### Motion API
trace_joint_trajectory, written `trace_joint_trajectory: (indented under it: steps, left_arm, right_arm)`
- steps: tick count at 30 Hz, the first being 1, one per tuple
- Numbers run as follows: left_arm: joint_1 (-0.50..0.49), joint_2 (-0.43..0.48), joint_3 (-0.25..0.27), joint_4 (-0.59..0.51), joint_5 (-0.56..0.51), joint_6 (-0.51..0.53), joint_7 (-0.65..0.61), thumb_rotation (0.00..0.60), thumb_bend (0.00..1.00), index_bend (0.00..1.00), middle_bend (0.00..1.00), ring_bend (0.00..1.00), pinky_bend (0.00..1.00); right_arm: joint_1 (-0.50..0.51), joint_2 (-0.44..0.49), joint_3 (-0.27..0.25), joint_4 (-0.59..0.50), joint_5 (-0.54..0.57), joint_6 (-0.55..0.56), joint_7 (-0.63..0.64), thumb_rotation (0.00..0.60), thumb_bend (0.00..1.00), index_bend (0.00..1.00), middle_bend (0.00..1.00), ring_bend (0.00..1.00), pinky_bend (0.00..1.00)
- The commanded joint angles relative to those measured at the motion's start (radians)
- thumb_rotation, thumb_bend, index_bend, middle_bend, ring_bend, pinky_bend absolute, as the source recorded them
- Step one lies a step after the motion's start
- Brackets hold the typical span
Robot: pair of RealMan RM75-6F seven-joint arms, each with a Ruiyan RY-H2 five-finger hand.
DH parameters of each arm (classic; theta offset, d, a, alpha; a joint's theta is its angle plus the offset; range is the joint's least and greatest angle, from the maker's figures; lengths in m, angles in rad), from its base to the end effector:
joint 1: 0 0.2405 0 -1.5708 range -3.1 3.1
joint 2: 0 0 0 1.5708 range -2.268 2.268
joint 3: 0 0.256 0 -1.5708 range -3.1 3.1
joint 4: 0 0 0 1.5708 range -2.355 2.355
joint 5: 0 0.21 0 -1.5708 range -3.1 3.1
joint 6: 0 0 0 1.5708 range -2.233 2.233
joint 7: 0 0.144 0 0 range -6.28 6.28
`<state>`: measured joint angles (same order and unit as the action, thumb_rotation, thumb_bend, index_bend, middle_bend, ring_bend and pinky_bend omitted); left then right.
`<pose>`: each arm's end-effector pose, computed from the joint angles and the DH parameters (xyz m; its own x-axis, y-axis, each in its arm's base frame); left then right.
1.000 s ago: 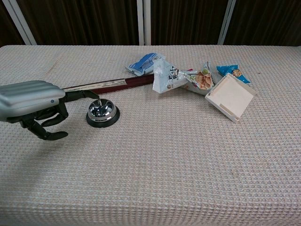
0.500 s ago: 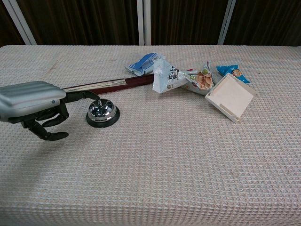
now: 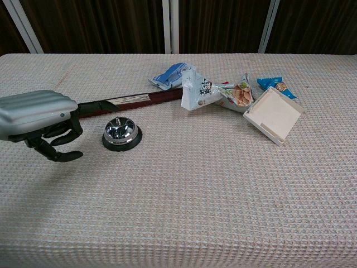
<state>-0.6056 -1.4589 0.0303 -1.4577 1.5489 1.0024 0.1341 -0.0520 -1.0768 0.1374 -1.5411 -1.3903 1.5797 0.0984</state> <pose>-0.2002 0.2756 -0.0141 0.5686 0.2883 0.7704 0.7423 -0.5833 -0.3296 -0.3503 -0.1508 0.2129 0.4171 0.1413 0.8978 -0.8984 0.2136 0.3837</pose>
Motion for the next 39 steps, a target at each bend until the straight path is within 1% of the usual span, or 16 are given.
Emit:
trace_joint_trajectory:
  steps: [1, 5, 8, 10, 15, 17, 21, 24, 27, 30, 35, 39]
  left_arm:
    - [-0.001, -0.003, 0.007, 0.008, -0.002, -0.014, 0.001, 0.600, 0.33, 0.01, 0.83, 0.82, 0.83]
    - [-0.009, -0.001, 0.015, 0.012, -0.038, -0.066, 0.021, 0.600, 0.33, 0.01, 0.83, 0.82, 0.83]
    - [-0.012, 0.004, 0.011, 0.003, -0.056, -0.079, 0.037, 0.600, 0.33, 0.01, 0.83, 0.82, 0.83]
    - [-0.009, 0.004, 0.006, -0.003, -0.051, -0.063, 0.037, 0.600, 0.33, 0.01, 0.83, 0.82, 0.83]
    - [0.004, -0.003, -0.005, -0.001, -0.006, 0.015, 0.005, 0.600, 0.33, 0.01, 0.83, 0.82, 0.83]
    - [0.005, -0.004, -0.003, 0.005, 0.001, 0.022, -0.004, 0.600, 0.33, 0.01, 0.84, 0.82, 0.83]
    - [-0.001, 0.001, 0.009, 0.009, -0.011, -0.015, 0.005, 0.600, 0.33, 0.02, 0.84, 0.82, 0.83]
    - [-0.011, 0.006, 0.022, 0.004, -0.035, -0.066, 0.030, 0.600, 0.33, 0.02, 0.84, 0.82, 0.83]
    - [-0.015, 0.009, 0.018, -0.003, -0.071, -0.097, 0.061, 0.600, 0.33, 0.02, 0.83, 0.82, 0.83]
    - [-0.008, 0.005, 0.011, -0.011, -0.059, -0.063, 0.059, 0.600, 0.33, 0.02, 0.83, 0.82, 0.83]
    - [0.002, -0.003, 0.001, -0.002, -0.015, 0.003, 0.021, 0.600, 0.33, 0.02, 0.84, 0.82, 0.83]
    - [0.004, -0.011, 0.003, 0.012, 0.000, 0.017, 0.003, 0.600, 0.33, 0.02, 0.84, 0.82, 0.83]
  right_arm:
    - [0.000, -0.001, 0.000, 0.001, 0.001, -0.001, 0.000, 0.600, 0.18, 0.00, 0.00, 0.00, 0.00]
    - [0.000, -0.002, -0.001, 0.004, 0.003, -0.004, 0.000, 0.600, 0.18, 0.00, 0.00, 0.00, 0.00]
    - [-0.001, -0.001, 0.000, 0.005, 0.004, -0.003, 0.001, 0.600, 0.18, 0.00, 0.00, 0.00, 0.00]
    - [-0.001, -0.001, 0.001, 0.005, 0.004, -0.002, 0.002, 0.600, 0.18, 0.00, 0.00, 0.00, 0.00]
    - [0.001, -0.003, 0.000, 0.008, 0.003, -0.005, 0.004, 0.600, 0.18, 0.00, 0.00, 0.00, 0.00]
    - [0.002, -0.005, -0.001, 0.010, 0.003, -0.008, 0.005, 0.600, 0.18, 0.00, 0.00, 0.00, 0.00]
    - [0.002, -0.007, -0.002, 0.012, 0.003, -0.010, 0.005, 0.600, 0.18, 0.00, 0.00, 0.00, 0.00]
    - [0.002, -0.007, -0.002, 0.013, 0.004, -0.010, 0.006, 0.600, 0.18, 0.00, 0.00, 0.00, 0.00]
    - [0.001, -0.007, -0.001, 0.014, 0.004, -0.007, 0.009, 0.600, 0.18, 0.00, 0.00, 0.00, 0.00]
    - [-0.001, -0.005, 0.002, 0.016, 0.005, -0.002, 0.015, 0.600, 0.18, 0.00, 0.00, 0.00, 0.00]
    - [-0.001, -0.005, 0.002, 0.017, 0.004, -0.004, 0.018, 0.600, 0.18, 0.00, 0.00, 0.00, 0.00]
    - [0.001, -0.007, 0.000, 0.019, 0.005, -0.009, 0.017, 0.600, 0.18, 0.00, 0.00, 0.00, 0.00]
